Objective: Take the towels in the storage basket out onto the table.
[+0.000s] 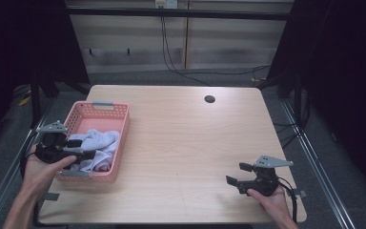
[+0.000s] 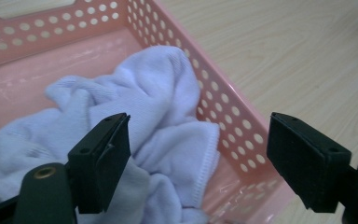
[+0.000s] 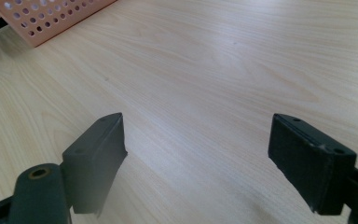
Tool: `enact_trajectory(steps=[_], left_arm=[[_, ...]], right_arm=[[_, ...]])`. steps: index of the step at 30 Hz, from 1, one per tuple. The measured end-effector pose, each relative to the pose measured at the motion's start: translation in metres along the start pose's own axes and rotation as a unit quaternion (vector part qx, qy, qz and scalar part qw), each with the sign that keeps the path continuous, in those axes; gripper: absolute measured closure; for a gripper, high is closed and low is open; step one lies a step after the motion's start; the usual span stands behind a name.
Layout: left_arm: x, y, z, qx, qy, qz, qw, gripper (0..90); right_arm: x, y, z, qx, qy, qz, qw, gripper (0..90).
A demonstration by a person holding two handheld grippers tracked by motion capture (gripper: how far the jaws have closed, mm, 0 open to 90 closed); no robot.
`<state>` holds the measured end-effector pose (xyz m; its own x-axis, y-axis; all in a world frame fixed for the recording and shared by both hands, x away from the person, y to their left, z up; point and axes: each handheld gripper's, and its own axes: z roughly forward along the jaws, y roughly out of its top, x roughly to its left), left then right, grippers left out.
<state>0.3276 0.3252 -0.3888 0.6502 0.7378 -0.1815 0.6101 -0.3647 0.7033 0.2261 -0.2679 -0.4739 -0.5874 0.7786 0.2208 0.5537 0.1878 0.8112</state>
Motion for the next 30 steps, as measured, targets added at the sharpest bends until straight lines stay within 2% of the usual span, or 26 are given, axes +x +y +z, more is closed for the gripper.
enact_trajectory(steps=[1,2,3,4,5,6,8,9,11,13,14,15,16,17,19,23,24,27,28,29,30], left_arm=[[0.0,0.0,0.0,0.0,0.0,0.0,1.0,21.3],[0.003,0.002,0.0,0.004,0.011,-0.001,0.9999,19.9],[0.007,0.003,0.002,0.008,0.011,-0.001,0.9999,19.9],[0.014,0.006,0.005,0.012,0.013,-0.009,0.9998,18.9],[0.014,0.006,0.005,0.012,0.013,-0.009,0.9998,18.1],[0.022,0.008,0.009,0.024,0.01,-0.011,0.9996,17.2],[0.026,0.008,0.012,0.027,0.015,-0.015,0.9994,17.0],[0.034,0.009,0.017,0.045,0.024,-0.015,0.9986,16.9],[0.036,0.009,0.02,0.05,0.025,-0.021,0.9982,17.3],[0.037,0.012,0.027,0.069,0.039,-0.017,0.9967,17.5],[0.035,0.014,0.036,0.078,0.034,-0.021,0.9961,16.2],[0.035,0.014,0.036,0.078,0.034,-0.021,0.9961,15.1],[0.034,0.015,0.04,0.092,0.035,-0.013,0.9951,13.9],[0.033,0.016,0.048,0.113,0.042,-0.004,0.9927,12.2],[0.033,0.016,0.051,0.117,0.041,-0.003,0.9922,7.8],[0.032,0.016,0.062,0.154,0.047,-0.003,0.9869,0.7],[0.032,0.016,0.068,0.175,0.052,0.005,0.9832,0.0],[0.032,0.015,0.073,0.183,0.046,0.0,0.9821,0.0],[0.036,0.013,0.077,0.191,0.042,-0.001,0.9807,0.0],[0.036,0.013,0.077,0.191,0.042,-0.001,0.9807,0.0],[0.038,0.014,0.08,0.2,0.041,-0.005,0.9789,0.0]], right_arm=[[0.0,0.0,0.0,0.0,0.0,0.0,1.0,18.2],[0.0,0.0,0.0,0.0,0.001,0.003,1.0,16.6],[0.0,0.0,0.0,0.0,0.001,0.003,1.0,16.6],[-0.001,0.0,0.001,-0.001,0.001,0.005,1.0,16.4],[-0.001,0.0,0.001,-0.001,0.001,0.005,1.0,16.4],[0.0,0.0,0.001,-0.001,0.002,0.005,1.0,16.4],[0.0,0.0,0.001,0.0,0.002,0.005,1.0,16.4],[0.0,0.0,0.001,0.002,0.003,0.005,1.0,16.3],[0.0,-0.001,0.001,0.001,0.004,0.003,1.0,15.9],[0.0,-0.001,0.002,0.004,0.005,0.007,1.0,15.3],[0.0,-0.001,0.003,0.005,0.006,0.005,1.0,15.4],[0.0,-0.001,0.003,0.005,0.006,0.005,1.0,15.4],[0.0,-0.001,0.003,0.005,0.008,0.007,0.9999,15.4],[0.001,0.0,0.003,0.005,0.008,0.006,0.9999,15.4],[0.0,-0.001,0.003,0.005,0.008,0.004,0.9999,15.4],[0.001,-0.001,0.003,0.008,0.011,0.003,0.9999,15.1],[0.001,-0.001,0.003,0.01,0.012,0.005,0.9999,15.1],[0.002,-0.001,0.003,0.011,0.014,0.004,0.9998,15.1],[0.002,-0.001,0.002,0.01,0.014,0.004,0.9998,15.1],[0.002,-0.001,0.002,0.01,0.014,0.004,0.9998,15.1],[0.002,-0.001,0.002,0.01,0.016,0.003,0.9998,15.1]])
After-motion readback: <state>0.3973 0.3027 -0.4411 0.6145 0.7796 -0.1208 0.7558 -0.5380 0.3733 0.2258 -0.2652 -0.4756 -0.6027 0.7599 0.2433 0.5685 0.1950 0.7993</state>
